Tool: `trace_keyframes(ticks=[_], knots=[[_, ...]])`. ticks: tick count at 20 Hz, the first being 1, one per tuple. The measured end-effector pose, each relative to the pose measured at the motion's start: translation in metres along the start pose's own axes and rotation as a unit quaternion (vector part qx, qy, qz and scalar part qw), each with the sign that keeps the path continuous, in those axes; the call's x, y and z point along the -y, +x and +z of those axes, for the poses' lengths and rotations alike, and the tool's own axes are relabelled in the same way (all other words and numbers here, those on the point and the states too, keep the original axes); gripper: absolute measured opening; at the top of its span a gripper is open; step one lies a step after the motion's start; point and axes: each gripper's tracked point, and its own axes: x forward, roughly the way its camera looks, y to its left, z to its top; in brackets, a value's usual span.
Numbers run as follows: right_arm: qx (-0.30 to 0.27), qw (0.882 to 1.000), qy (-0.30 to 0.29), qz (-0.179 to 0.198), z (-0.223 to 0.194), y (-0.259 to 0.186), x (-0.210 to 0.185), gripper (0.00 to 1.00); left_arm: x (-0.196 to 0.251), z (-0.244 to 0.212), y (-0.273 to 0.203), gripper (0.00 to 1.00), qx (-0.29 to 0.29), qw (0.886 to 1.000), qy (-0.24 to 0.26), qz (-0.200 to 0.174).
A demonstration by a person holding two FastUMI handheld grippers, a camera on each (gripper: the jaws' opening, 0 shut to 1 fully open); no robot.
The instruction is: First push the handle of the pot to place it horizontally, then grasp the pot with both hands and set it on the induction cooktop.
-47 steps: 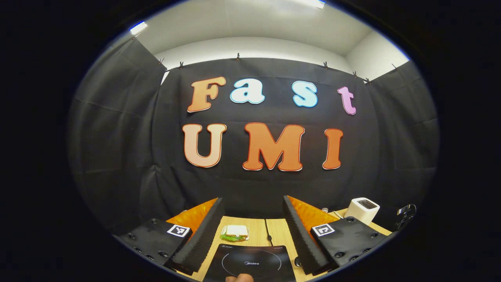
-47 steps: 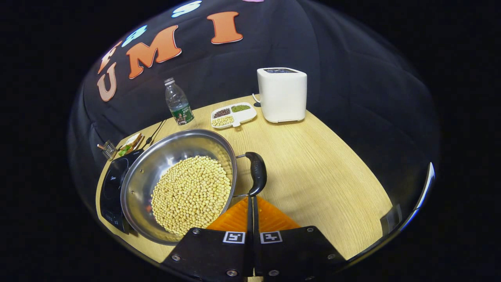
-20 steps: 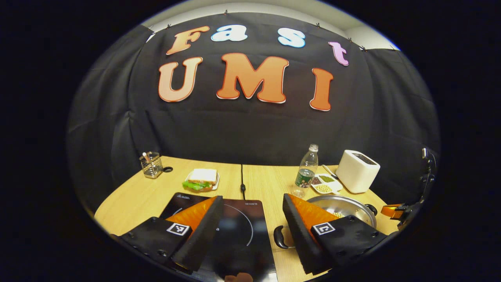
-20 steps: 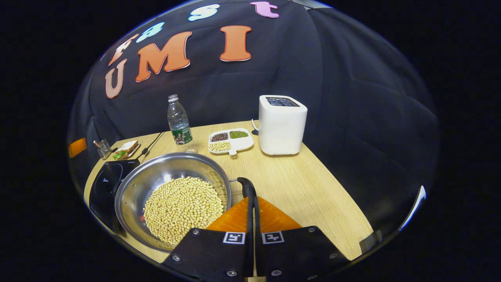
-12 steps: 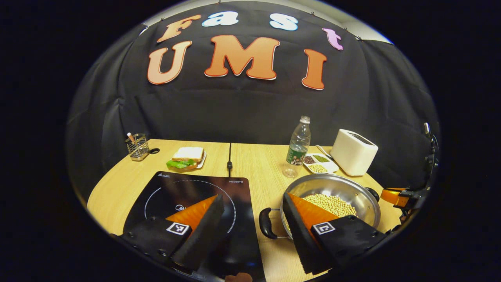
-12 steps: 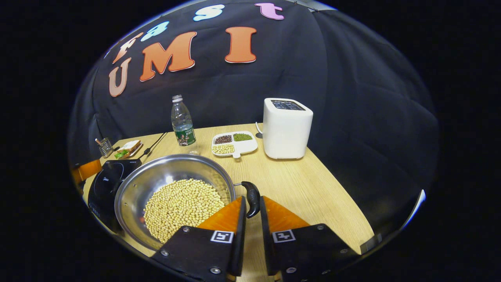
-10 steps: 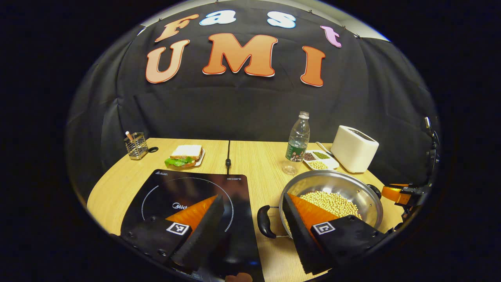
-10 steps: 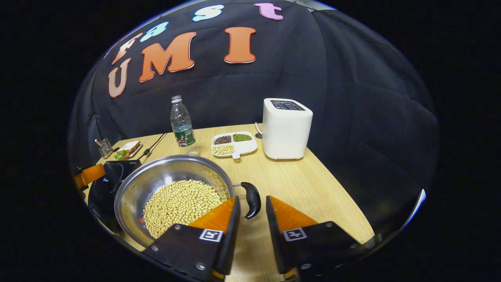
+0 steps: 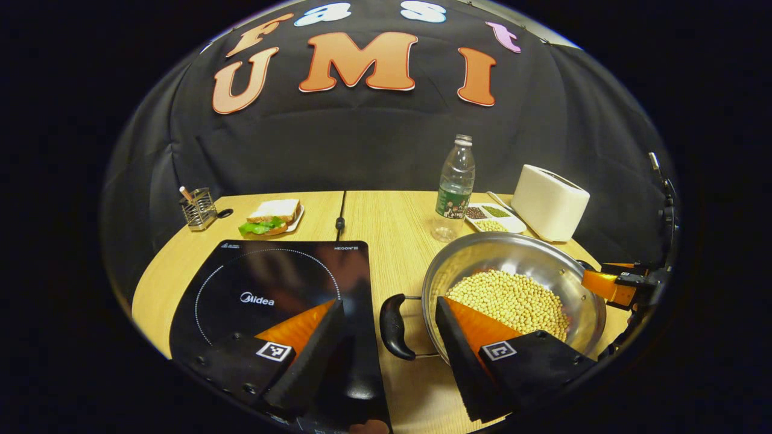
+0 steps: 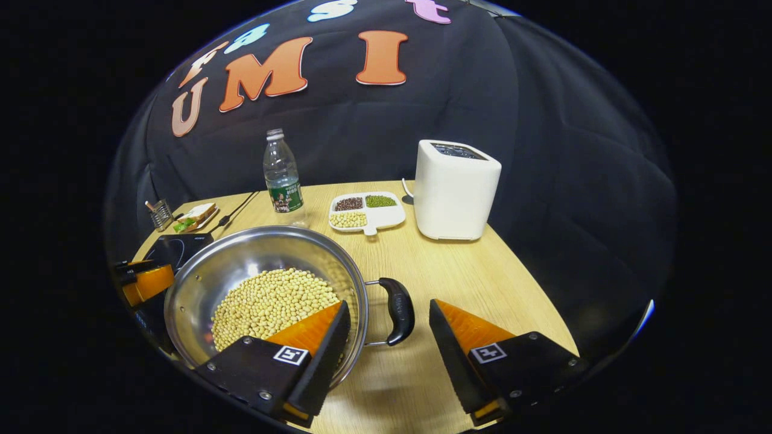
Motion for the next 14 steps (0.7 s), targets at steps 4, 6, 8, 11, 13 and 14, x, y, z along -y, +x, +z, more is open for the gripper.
trace_keyframes(ticks=[4,6,8,11,13,14], knots=[[-0.023,1.0,0.002,0.0,-0.012,0.019,0.0,0.85,0.002,-0.008,0.009,0.99,-0.016,1.0,0.002,0.004],[-0.034,0.999,0.009,0.011,-0.018,0.024,-0.002,0.84,0.005,-0.014,0.013,0.99,-0.024,1.0,-0.003,0.002],[-0.032,0.999,0.014,0.022,-0.019,0.023,-0.005,0.74,0.003,-0.017,0.015,0.99,-0.028,1.0,0.002,0.011],[-0.026,0.999,0.028,0.029,-0.018,0.022,-0.005,0.6,0.006,-0.017,0.019,0.99,-0.03,0.999,0.013,0.014],[-0.024,0.999,0.031,0.027,-0.019,0.023,-0.005,0.58,0.008,-0.017,0.022,0.99,-0.032,0.999,0.025,0.017],[-0.024,0.999,0.03,0.026,-0.02,0.023,-0.005,0.58,0.009,-0.016,0.024,0.99,-0.031,0.999,0.028,0.016]])
